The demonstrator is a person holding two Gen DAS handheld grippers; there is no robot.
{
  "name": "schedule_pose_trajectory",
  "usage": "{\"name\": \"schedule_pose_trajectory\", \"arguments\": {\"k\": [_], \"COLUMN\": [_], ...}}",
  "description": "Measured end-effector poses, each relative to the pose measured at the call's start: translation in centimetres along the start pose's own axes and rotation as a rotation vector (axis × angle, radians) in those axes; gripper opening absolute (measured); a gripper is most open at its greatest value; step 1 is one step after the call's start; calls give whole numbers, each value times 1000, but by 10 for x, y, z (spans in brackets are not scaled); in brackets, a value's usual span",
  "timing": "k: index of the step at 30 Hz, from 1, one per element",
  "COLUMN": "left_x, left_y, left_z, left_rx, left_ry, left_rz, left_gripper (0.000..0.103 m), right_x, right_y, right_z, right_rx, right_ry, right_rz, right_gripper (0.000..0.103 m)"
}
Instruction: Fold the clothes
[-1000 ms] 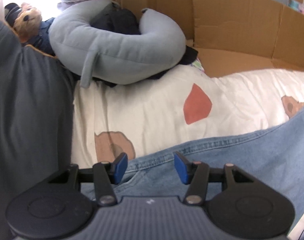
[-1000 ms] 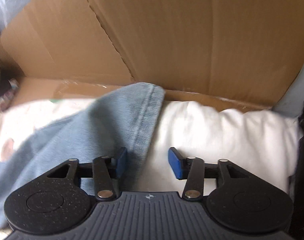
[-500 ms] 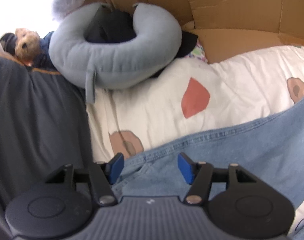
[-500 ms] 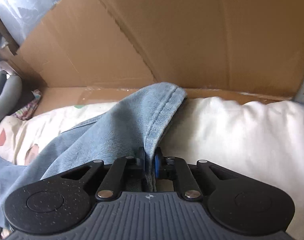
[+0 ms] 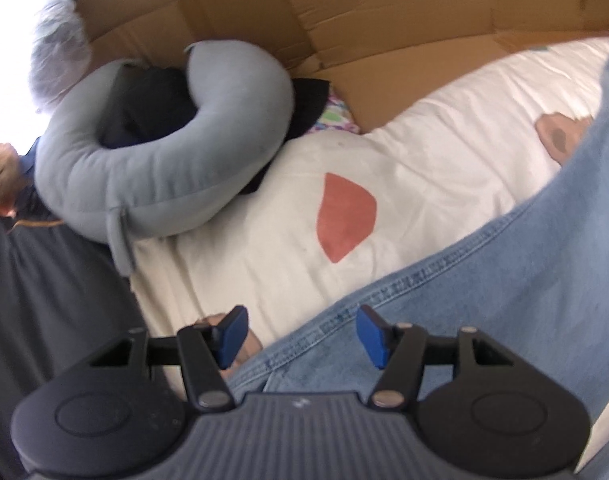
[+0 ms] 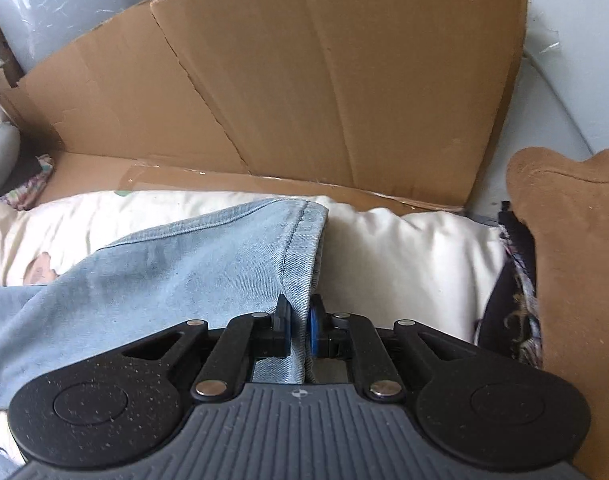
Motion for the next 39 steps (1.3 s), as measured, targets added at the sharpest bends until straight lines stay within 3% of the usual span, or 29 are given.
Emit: {"name": "schedule_pose_trajectory", "arguments": {"k": [9,17,20,26,27,31,39], "left_x": [30,36,33,30,30,29,31], "left_y": [31,57,63,71,71,73,74], "left_z": [-14,-21,-16,-10,-8,-5,0], "left_rx": [17,65,97,134,139,155,163], "left_ry": [143,188,226,270,280,299,315], "left_rz": [-6,39,52,45,44,34,17], "left_gripper": [62,58,57,51,51,45,41], "right_x": [-7,-22,-13,17,20,15,-18], "right_y": [-21,-55,-57,-28,-24,-13,15], "right_z": [-8,-10,-7,1,2,-4,-1], "right_rx": [80,130,158,237,249,234,233], "right_ry": [-72,-110,-127,-127,-126,-119,-57], "right_rz": [-54,-109,-163,-248,-251,-207,-89], "right_gripper": [7,7,7,15,23,37,46]}}
Point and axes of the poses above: each gripper's, at about its wrist camera, not at the fingertips, and y roughly the way its jaws point, z to its right, x to its underside, the point moved 5 cm from there along y, roughly the way its jaws point, and after that the axes turned 7 degrees about x, right-handed, at the moved point
